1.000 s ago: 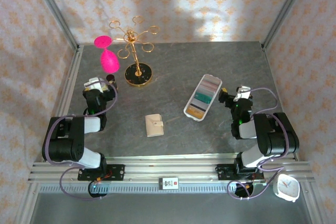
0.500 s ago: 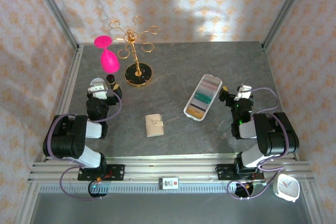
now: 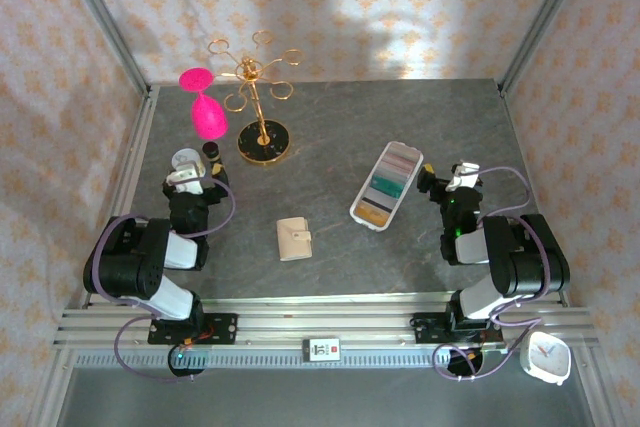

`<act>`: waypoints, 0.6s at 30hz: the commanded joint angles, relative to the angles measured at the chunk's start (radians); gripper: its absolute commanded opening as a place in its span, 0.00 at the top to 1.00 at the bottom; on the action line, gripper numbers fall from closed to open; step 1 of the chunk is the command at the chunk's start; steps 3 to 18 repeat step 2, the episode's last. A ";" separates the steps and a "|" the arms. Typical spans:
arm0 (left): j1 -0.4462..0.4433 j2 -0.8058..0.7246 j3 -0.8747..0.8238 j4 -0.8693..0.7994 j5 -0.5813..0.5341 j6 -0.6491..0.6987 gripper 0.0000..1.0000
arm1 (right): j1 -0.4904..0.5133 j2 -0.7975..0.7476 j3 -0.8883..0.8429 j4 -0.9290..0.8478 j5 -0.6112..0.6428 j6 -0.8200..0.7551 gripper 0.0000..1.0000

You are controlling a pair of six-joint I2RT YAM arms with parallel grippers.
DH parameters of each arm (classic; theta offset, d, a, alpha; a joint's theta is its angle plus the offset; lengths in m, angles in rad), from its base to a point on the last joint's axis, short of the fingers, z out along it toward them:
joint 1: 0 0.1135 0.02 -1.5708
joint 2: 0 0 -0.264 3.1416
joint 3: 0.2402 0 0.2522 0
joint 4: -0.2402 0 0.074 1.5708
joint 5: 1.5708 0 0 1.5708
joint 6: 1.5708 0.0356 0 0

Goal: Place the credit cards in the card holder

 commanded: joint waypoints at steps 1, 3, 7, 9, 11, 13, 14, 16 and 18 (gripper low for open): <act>-0.006 0.004 0.024 0.029 -0.024 0.009 0.01 | -0.007 -0.007 0.010 0.032 0.025 0.008 0.00; -0.007 0.004 0.025 0.027 -0.022 0.010 0.01 | -0.007 -0.005 0.011 0.033 0.025 0.010 0.00; -0.007 0.004 0.025 0.027 -0.022 0.010 0.01 | -0.007 -0.005 0.011 0.033 0.025 0.010 0.00; -0.007 0.004 0.025 0.027 -0.022 0.010 0.01 | -0.007 -0.005 0.011 0.033 0.025 0.010 0.00; -0.007 0.004 0.025 0.027 -0.022 0.010 0.01 | -0.007 -0.005 0.011 0.033 0.025 0.010 0.00; -0.007 0.004 0.025 0.027 -0.022 0.010 0.01 | -0.007 -0.005 0.011 0.033 0.025 0.010 0.00; -0.007 0.004 0.025 0.027 -0.022 0.010 0.01 | -0.007 -0.005 0.011 0.033 0.025 0.010 0.00; -0.007 0.004 0.025 0.027 -0.022 0.010 0.01 | -0.007 -0.005 0.011 0.033 0.025 0.010 0.00; -0.007 0.004 0.025 0.027 -0.022 0.010 0.01 | -0.007 -0.005 0.011 0.033 0.025 0.010 0.00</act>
